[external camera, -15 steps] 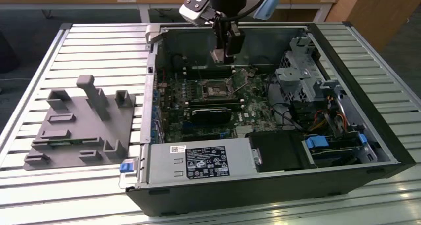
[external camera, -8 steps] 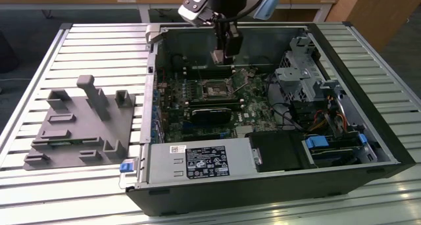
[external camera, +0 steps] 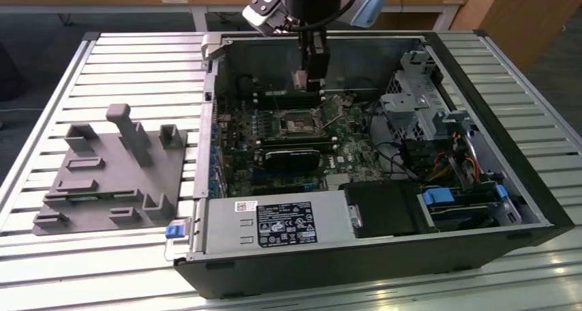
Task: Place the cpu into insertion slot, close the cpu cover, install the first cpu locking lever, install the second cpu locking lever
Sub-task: 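Place the cpu into insertion slot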
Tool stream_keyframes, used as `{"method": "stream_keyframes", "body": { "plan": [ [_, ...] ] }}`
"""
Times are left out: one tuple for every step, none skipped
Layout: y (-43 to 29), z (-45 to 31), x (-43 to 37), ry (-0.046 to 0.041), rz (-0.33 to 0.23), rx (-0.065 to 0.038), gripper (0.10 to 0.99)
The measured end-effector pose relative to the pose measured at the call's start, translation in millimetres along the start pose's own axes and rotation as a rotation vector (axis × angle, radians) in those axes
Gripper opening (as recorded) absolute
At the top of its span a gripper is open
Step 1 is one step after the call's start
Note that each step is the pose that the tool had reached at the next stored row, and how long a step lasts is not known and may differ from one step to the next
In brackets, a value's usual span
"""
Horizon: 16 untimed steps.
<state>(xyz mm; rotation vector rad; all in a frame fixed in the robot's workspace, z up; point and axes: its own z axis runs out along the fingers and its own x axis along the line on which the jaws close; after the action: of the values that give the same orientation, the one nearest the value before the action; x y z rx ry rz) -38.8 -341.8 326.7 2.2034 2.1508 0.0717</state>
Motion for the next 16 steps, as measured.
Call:
{"method": "stream_keyframes", "body": {
  "plan": [
    [0.0, 0.3, 0.0, -0.0012, 0.016, 0.000, 0.541],
    [0.0, 0.6, 0.0, -0.0024, 0.029, 0.000, 0.541],
    [-0.1, 0.8, 0.0, -0.0035, 0.040, 0.000, 0.541],
    [-0.1, 1.0, 0.0, -0.0044, 0.049, 0.001, 0.541],
    [-0.1, 1.2, 0.0, -0.0050, 0.055, 0.001, 0.541],
    [-0.1, 1.4, 0.0, -0.0054, 0.059, 0.001, 0.541],
    [-0.1, 1.6, 0.0, -0.0059, 0.061, 0.001, 0.541],
    [-0.1, 1.7, 0.0, -0.0065, 0.063, 0.001, 0.541],
    [-0.1, 1.9, 0.0, -0.0071, 0.063, 0.001, 0.541],
    [-0.2, 2.0, 0.0, -0.0077, 0.063, 0.001, 0.541],
    [-0.2, 2.1, 0.0, -0.0082, 0.063, 0.001, 0.541],
    [-0.2, 2.3, 0.0, -0.0083, 0.063, 0.001, 0.541],
    [-0.2, 2.6, 0.0, -0.0083, 0.063, 0.000, 0.541],
    [-0.2, 2.8, 0.0, -0.0084, 0.063, 0.000, 0.541],
    [-0.2, 2.9, 0.0, -0.0085, 0.063, 0.001, 0.541],
    [-0.2, 3.1, 0.0, -0.0084, 0.063, 0.001, 0.541]
  ]
}}
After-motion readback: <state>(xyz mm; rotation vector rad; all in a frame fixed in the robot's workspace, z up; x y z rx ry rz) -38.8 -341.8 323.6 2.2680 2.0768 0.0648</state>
